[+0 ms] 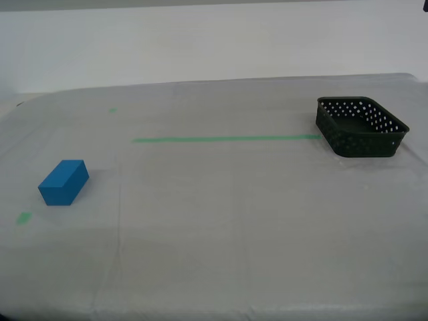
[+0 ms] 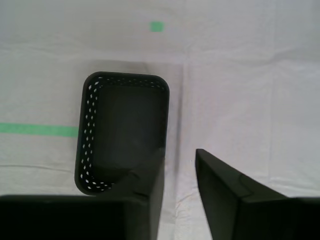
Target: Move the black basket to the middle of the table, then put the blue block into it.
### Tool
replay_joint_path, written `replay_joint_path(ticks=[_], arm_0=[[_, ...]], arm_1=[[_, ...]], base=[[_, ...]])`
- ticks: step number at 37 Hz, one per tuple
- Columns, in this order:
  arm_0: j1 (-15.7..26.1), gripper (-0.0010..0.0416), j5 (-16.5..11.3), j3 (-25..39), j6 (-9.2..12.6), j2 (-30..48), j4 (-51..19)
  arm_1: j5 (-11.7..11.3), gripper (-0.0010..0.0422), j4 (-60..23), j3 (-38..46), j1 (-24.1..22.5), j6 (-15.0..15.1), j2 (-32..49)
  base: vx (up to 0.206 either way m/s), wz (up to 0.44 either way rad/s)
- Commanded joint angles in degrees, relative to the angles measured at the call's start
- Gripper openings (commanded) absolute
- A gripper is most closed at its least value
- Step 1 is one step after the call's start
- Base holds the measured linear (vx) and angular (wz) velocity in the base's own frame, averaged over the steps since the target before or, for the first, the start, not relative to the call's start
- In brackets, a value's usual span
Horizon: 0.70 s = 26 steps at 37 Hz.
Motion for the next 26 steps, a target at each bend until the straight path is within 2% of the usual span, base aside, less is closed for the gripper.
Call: replay_joint_path(ticks=[1,10,14,21,26], arm_0=[[0.0,0.0141,1.25,-0.04,0.0,-0.07,-0.09],[0.0,0.0293,1.22,-0.59,0.61,-0.07,0.15],[0.0,0.0348,1.22,-0.59,0.76,-0.07,0.24],[0.0,0.0397,0.92,-0.59,1.07,-0.04,0.83],[0.0,0.0398,0.81,-0.59,1.18,0.11,1.33]], arm_1=[[0.11,0.0,0.31,0.04,-0.02,0.09,-0.02],[0.11,0.0,0.31,0.04,-0.02,0.09,-0.02],[0.11,0.0,0.31,0.04,-0.02,0.09,-0.02],[0.11,0.0,0.31,0.04,-0.02,0.09,-0.02],[0.11,0.0,0.31,0.04,-0.02,0.09,-0.02]], base=[[0.0,0.0],[0.0,0.0],[0.0,0.0],[0.0,0.0],[0.0,0.0]])
